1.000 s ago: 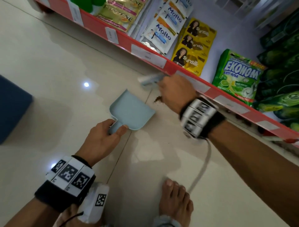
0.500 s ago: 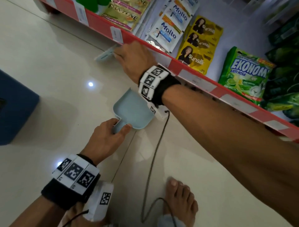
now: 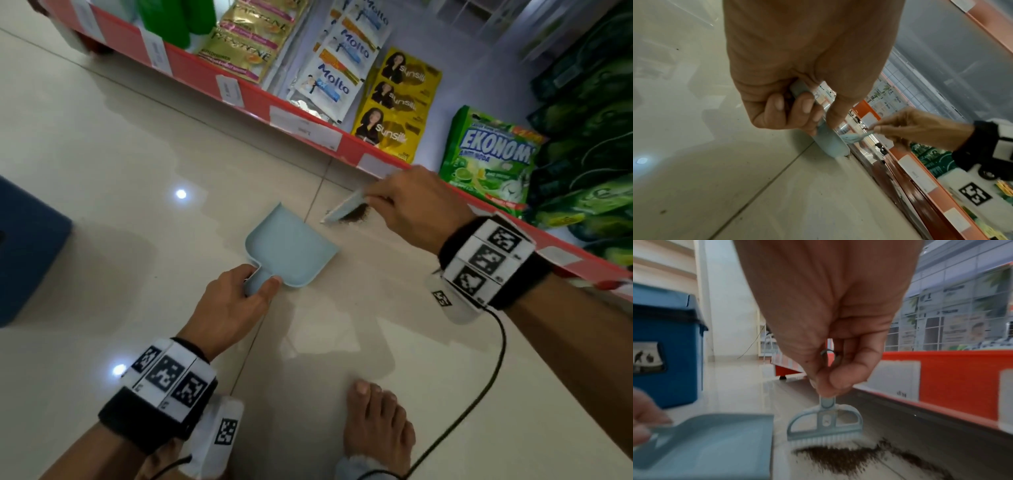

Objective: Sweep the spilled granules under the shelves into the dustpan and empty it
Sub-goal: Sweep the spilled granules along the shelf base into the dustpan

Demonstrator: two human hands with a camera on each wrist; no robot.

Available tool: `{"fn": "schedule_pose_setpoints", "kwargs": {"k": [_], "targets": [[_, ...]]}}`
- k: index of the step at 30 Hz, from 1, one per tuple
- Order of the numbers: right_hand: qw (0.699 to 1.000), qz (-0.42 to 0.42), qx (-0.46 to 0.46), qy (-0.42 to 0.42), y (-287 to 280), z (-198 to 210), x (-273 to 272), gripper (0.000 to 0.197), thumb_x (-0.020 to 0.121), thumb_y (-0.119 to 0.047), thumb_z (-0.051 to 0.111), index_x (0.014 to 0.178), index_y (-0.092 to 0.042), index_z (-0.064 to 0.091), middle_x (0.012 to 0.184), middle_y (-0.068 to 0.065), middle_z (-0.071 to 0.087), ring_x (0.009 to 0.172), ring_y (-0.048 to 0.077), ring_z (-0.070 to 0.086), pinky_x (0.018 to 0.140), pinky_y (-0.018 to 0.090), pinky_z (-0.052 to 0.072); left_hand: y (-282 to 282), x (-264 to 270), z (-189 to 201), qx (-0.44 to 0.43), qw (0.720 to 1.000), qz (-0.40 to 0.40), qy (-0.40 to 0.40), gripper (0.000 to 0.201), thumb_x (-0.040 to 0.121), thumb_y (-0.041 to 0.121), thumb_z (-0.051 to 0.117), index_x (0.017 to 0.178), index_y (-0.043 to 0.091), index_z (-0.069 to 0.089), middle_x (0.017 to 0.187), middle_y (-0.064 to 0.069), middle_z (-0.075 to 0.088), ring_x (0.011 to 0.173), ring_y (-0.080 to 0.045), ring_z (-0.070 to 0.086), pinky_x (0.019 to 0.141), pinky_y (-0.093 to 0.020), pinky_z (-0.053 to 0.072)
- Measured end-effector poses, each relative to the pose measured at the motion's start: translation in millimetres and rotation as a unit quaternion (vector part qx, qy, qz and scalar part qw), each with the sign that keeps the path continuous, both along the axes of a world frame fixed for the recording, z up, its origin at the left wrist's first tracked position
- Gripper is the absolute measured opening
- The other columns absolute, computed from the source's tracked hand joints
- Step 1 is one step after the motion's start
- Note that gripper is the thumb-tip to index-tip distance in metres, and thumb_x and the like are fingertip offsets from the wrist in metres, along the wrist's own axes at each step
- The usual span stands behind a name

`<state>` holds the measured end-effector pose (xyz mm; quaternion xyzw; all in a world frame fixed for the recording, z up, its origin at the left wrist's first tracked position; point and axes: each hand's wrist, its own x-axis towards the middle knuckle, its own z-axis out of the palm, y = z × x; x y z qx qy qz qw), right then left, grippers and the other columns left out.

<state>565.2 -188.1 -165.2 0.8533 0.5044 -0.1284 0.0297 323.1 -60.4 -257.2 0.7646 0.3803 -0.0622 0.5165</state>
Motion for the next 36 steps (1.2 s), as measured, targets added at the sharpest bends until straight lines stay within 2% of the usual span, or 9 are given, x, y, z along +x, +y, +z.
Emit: {"fn": "schedule_pose_setpoints", "kwargs": {"k": [4, 9, 11, 15, 18, 23, 30, 33, 36], "targets": [[0.997, 0.015, 0.072, 0.007, 31, -3, -4, 0.031, 0.103, -0.03, 0.044, 0.098, -0.013, 0.07, 0.087, 0.008, 0.069, 0.078, 0.028, 0.06, 0.069, 0.04, 0.047, -5, 6, 0, -0.008, 1.0, -0.017, -0.014, 0.04, 0.093, 0.044, 0.061, 0.065, 0.021, 0.045, 0.053, 0.009, 0.043, 0.048, -0.008, 0.04, 0.05, -0.026, 0.03], [1.0, -0.005, 0.008, -0.021, 37, -29, -6, 0.03, 0.104, -0.026, 0.039, 0.114, -0.015, 0.066, 0.103, 0.011, 0.068, 0.092, 0.029, 0.064, 0.081, 0.035, 0.052, -3, 5, -1, -0.006, 1.0, -0.013, -0.011, 0.04, 0.093, 0.045, 0.06, 0.065, 0.021, 0.046, 0.052, 0.008, 0.043, 0.049, -0.009, 0.04, 0.05, -0.026, 0.031], [1.0, -0.004, -0.015, -0.001, 14, -29, -5, 0.029, 0.103, -0.025, 0.04, 0.111, -0.014, 0.066, 0.102, 0.013, 0.069, 0.091, 0.031, 0.064, 0.079, 0.036, 0.052, -2, 0, -2, 0.001, 1.0, -0.01, -0.01, 0.04, 0.093, 0.045, 0.06, 0.065, 0.02, 0.046, 0.052, 0.008, 0.043, 0.048, -0.009, 0.04, 0.05, -0.026, 0.03], [0.999, -0.03, -0.019, 0.027, -45, -23, -12, 0.03, 0.103, -0.029, 0.043, 0.084, -0.015, 0.061, 0.08, 0.009, 0.067, 0.079, 0.032, 0.06, 0.065, 0.035, 0.038, -4, -2, -2, -0.006, 1.0, -0.008, -0.008, 0.041, 0.093, 0.043, 0.06, 0.065, 0.018, 0.045, 0.054, 0.008, 0.043, 0.05, -0.01, 0.041, 0.051, -0.027, 0.03], [0.996, -0.071, 0.046, 0.028, -71, -22, -23, 0.03, 0.103, -0.032, 0.044, 0.094, -0.015, 0.068, 0.075, 0.008, 0.067, 0.071, 0.03, 0.06, 0.065, 0.037, 0.045, -13, 6, 0, -0.022, 0.999, -0.019, -0.017, 0.04, 0.094, 0.042, 0.06, 0.065, 0.019, 0.044, 0.054, 0.008, 0.043, 0.052, -0.011, 0.041, 0.053, -0.028, 0.03], [0.972, -0.144, 0.184, -0.029, -89, -35, -22, 0.03, 0.1, -0.025, 0.055, 0.117, -0.006, 0.069, 0.095, 0.018, 0.075, 0.083, 0.036, 0.068, 0.074, 0.044, 0.055, -32, 30, 7, -0.038, 0.996, -0.078, -0.023, 0.04, 0.094, 0.039, 0.061, 0.064, 0.021, 0.042, 0.056, 0.009, 0.043, 0.052, -0.009, 0.041, 0.053, -0.027, 0.03], [0.968, -0.176, 0.133, -0.116, -77, -58, -1, 0.033, 0.102, -0.029, 0.047, 0.124, -0.01, 0.062, 0.1, 0.016, 0.073, 0.086, 0.038, 0.068, 0.072, 0.041, 0.053, -34, 57, 5, -0.022, 0.993, -0.114, -0.005, 0.035, 0.094, 0.042, 0.06, 0.069, 0.023, 0.047, 0.063, 0.005, 0.049, 0.058, -0.012, 0.047, 0.055, -0.028, 0.032], [0.969, -0.211, 0.091, -0.096, -59, -71, 1, 0.03, 0.103, -0.027, 0.043, 0.122, -0.012, 0.06, 0.11, 0.014, 0.069, 0.098, 0.037, 0.066, 0.079, 0.04, 0.051, -29, 59, 2, -0.01, 0.993, -0.117, 0.0, 0.034, 0.094, 0.042, 0.061, 0.069, 0.022, 0.049, 0.063, 0.006, 0.05, 0.058, -0.01, 0.048, 0.053, -0.026, 0.032], [0.975, -0.203, 0.041, -0.08, -54, -75, 4, 0.029, 0.101, -0.018, 0.045, 0.128, -0.013, 0.057, 0.117, 0.013, 0.066, 0.103, 0.036, 0.064, 0.081, 0.041, 0.052, -26, 60, 0, -0.003, 0.991, -0.134, 0.007, 0.032, 0.093, 0.042, 0.06, 0.082, 0.012, 0.06, 0.066, 0.004, 0.054, 0.06, -0.011, 0.05, 0.054, -0.026, 0.034]]}}
